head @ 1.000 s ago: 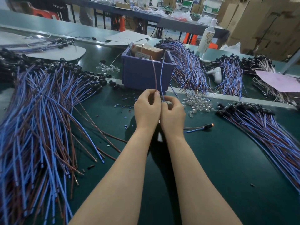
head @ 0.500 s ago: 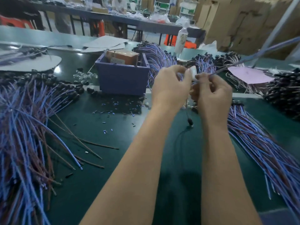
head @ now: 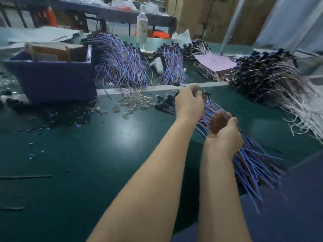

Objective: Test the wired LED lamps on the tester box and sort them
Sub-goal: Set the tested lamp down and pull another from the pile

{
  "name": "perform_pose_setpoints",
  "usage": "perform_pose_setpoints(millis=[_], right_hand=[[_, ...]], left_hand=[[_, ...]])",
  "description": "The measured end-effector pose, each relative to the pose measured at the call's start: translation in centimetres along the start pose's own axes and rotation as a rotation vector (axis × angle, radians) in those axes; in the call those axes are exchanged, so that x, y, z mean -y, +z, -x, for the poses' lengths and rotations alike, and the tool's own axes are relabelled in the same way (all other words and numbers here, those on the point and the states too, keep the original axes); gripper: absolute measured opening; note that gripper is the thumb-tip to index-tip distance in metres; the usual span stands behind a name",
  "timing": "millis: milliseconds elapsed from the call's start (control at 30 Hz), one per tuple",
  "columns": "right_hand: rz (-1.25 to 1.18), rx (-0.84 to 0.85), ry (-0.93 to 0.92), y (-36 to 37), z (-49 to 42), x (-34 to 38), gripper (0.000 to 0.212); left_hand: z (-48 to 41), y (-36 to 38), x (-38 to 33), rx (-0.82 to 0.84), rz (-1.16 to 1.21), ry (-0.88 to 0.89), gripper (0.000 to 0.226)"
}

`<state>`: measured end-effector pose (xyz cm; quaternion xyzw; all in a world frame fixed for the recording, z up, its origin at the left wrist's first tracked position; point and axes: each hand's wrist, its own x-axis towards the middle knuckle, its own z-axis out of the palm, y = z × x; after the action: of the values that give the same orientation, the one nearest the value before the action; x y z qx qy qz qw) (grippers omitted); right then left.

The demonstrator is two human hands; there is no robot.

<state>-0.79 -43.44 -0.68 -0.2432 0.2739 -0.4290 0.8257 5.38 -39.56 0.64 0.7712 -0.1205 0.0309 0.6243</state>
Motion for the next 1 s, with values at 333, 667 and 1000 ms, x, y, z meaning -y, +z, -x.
perform_pose_setpoints(millis=[333,667,1000], right_hand=[[0.399,0.188,0.263,-1.2,-2.5,-1.7,0.023],[0.333,0.273,0.317,1.7,0.8,-4.3,0.017],[0.806,0.914,0.257,7.0,14.2,-14.0,0.014]], left_hand=[[-1.8,3.1,5.0,0.093,-0.408,-0.106,0.032],[-1.6,-2.9,3.9,-0.149,0.291,-0.173,0.019],[2.1,-21.3,2.6,-0.596,0.335,-0.041,0.019]])
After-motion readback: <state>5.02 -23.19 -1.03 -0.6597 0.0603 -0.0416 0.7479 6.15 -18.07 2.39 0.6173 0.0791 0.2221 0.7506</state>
